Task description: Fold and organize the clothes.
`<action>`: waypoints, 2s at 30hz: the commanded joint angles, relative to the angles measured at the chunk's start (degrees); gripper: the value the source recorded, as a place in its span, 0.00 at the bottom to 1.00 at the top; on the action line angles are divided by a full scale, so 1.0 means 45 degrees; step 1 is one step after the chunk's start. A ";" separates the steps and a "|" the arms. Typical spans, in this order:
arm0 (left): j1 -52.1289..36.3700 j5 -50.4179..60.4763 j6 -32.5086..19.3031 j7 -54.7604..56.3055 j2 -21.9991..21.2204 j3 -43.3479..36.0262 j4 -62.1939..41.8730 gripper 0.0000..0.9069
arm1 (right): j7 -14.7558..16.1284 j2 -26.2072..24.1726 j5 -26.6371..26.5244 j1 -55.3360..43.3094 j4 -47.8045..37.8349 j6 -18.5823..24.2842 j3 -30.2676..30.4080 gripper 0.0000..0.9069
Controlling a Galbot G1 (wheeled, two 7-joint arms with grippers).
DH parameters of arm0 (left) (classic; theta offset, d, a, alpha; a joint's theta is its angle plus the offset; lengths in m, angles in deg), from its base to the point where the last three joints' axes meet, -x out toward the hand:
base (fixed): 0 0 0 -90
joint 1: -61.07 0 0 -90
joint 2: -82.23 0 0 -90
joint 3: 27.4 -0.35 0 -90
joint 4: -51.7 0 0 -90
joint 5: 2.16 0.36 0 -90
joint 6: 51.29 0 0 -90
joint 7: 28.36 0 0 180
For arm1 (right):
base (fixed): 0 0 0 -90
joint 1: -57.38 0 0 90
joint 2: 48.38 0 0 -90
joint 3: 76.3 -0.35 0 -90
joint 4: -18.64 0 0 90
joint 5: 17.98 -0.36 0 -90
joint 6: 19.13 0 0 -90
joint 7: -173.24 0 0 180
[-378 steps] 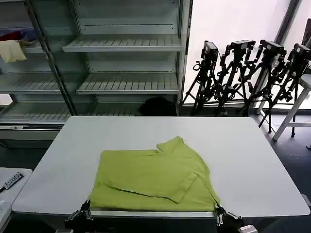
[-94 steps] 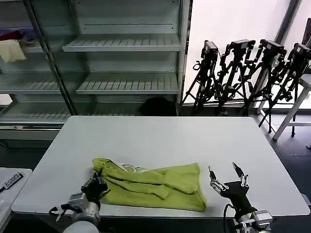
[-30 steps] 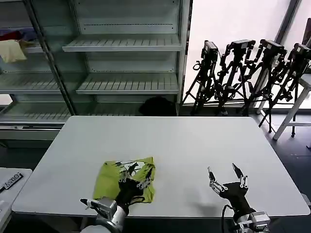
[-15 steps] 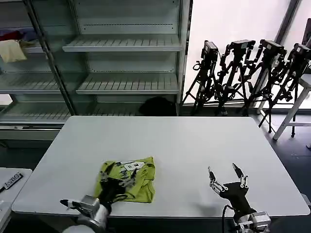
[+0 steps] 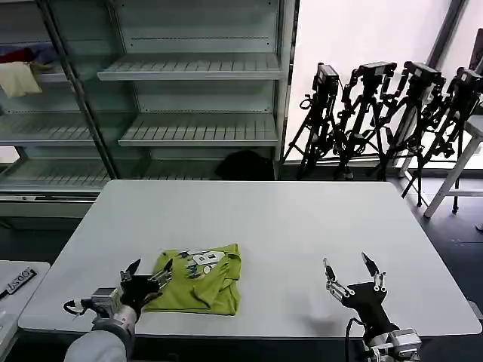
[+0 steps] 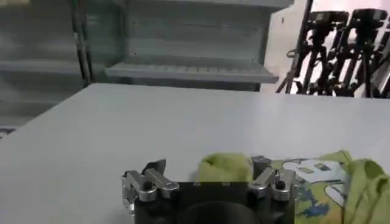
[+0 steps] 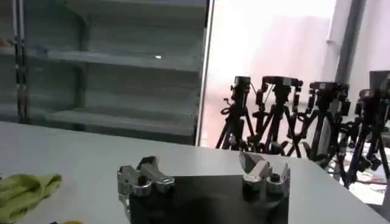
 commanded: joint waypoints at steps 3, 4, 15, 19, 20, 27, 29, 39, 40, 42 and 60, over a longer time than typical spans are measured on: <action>-0.0025 -0.1297 -0.0089 -0.0289 -0.0468 0.0499 -0.0560 1.00 | 0.0013 0.0044 0.0022 0.0015 -0.0013 0.0035 -0.0011 1.00; 0.0010 -0.1287 -0.0126 -0.0297 -0.0509 0.0487 -0.0566 1.00 | 0.0016 0.0043 0.0024 0.0010 -0.0022 0.0040 -0.0010 1.00; 0.1033 -0.1164 -0.0545 -0.0396 -0.0882 0.0482 -0.0361 1.00 | 0.0075 0.0035 -0.0002 -0.0089 -0.0176 0.0085 0.0094 1.00; 0.1156 -0.0939 -0.0752 -0.0399 -0.1174 0.0251 -0.0456 1.00 | 0.0102 0.0094 0.0006 -0.0128 -0.0235 0.0092 0.0172 1.00; 0.1101 -0.0864 -0.0807 -0.0410 -0.1271 0.0200 -0.0583 1.00 | 0.0103 0.0095 0.0004 -0.0123 -0.0236 0.0100 0.0173 1.00; 0.0864 -0.0688 -0.1222 -0.0597 -0.1469 -0.0114 -0.0747 0.88 | 0.0105 0.0043 0.0004 -0.0085 -0.0191 0.0112 0.0139 1.00; 0.0887 -0.0634 -0.1485 -0.0695 -0.1531 -0.0230 -0.0828 0.66 | 0.0103 0.0038 0.0009 -0.0076 -0.0182 0.0110 0.0136 1.00; 0.1054 0.0166 -0.2471 -0.0749 -0.1773 -0.0750 -0.0953 0.00 | 0.0125 0.0002 0.0005 -0.0205 -0.0177 0.0059 0.0241 1.00; 0.1017 0.0242 -0.2525 -0.0659 -0.1798 -0.0807 -0.0974 0.00 | 0.0125 0.0013 0.0007 -0.0207 -0.0173 0.0060 0.0252 1.00; 0.0985 0.0418 -0.2677 -0.0610 -0.1810 -0.0894 -0.0987 0.00 | 0.0107 0.0027 0.0021 -0.0201 -0.0175 0.0062 0.0257 1.00; 0.0386 0.0965 -0.2474 0.0613 -0.1151 -0.0642 -0.0302 0.00 | 0.0087 0.0022 0.0017 -0.0234 -0.0124 0.0093 0.0234 1.00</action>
